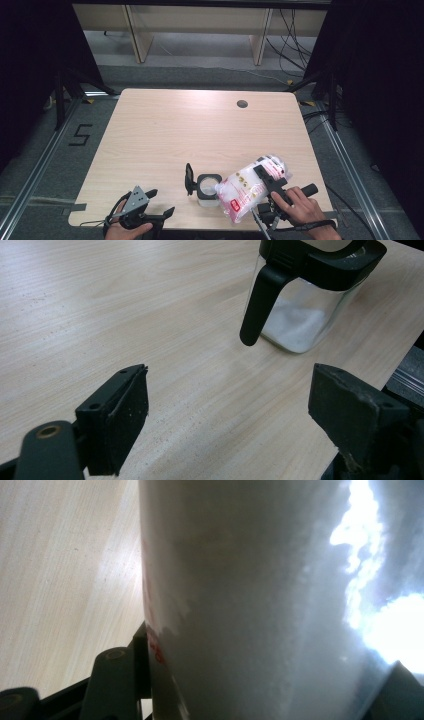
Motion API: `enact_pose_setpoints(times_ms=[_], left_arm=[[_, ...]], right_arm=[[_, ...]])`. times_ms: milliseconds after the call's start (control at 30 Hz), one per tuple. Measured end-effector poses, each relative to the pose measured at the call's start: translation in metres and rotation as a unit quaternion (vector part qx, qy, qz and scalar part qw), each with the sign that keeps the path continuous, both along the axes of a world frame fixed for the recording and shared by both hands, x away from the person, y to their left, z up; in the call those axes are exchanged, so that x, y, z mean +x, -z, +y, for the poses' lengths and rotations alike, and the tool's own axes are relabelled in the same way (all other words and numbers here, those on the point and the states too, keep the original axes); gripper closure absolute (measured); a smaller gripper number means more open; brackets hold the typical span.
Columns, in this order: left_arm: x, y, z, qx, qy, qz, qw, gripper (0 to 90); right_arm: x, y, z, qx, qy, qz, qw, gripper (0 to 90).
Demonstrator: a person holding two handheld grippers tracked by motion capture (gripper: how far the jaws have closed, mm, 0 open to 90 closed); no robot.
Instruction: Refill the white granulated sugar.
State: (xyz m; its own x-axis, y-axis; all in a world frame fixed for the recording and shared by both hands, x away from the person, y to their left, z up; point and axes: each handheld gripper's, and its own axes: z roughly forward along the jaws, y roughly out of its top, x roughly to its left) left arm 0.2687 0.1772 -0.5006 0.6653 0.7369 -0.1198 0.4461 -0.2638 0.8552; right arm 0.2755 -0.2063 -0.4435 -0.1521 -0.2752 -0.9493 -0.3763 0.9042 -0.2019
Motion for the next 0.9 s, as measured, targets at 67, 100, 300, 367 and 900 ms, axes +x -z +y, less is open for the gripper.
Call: enact_pose_setpoints(times_ms=[67,100,300,367,900], left_arm=[[0.0001,0.0015,-0.0001,-0.007,-0.003,0.003,1.0000,15.9],[0.0012,0.0015,0.0004,-0.006,-0.002,0.004,1.0000,15.9],[0.0010,0.0018,-0.0003,-0.007,-0.001,0.002,1.0000,15.9],[0.0013,0.0015,-0.0009,-0.008,-0.002,0.001,1.0000,15.9],[0.0031,0.0024,0.0040,-0.010,-0.012,0.006,0.9999,15.9]], right_arm=[[0.0008,0.0002,0.0006,-0.004,0.000,-0.002,1.0000,40.9],[-0.0008,0.0015,-0.0004,0.003,0.014,0.003,0.9999,40.9],[-0.0003,0.0014,-0.0012,0.010,0.010,0.002,0.9999,40.9],[0.0012,-0.0018,0.0000,-0.005,-0.007,-0.003,1.0000,40.9],[0.0001,-0.0049,-0.0005,-0.011,0.003,-0.007,0.9999,41.0]])
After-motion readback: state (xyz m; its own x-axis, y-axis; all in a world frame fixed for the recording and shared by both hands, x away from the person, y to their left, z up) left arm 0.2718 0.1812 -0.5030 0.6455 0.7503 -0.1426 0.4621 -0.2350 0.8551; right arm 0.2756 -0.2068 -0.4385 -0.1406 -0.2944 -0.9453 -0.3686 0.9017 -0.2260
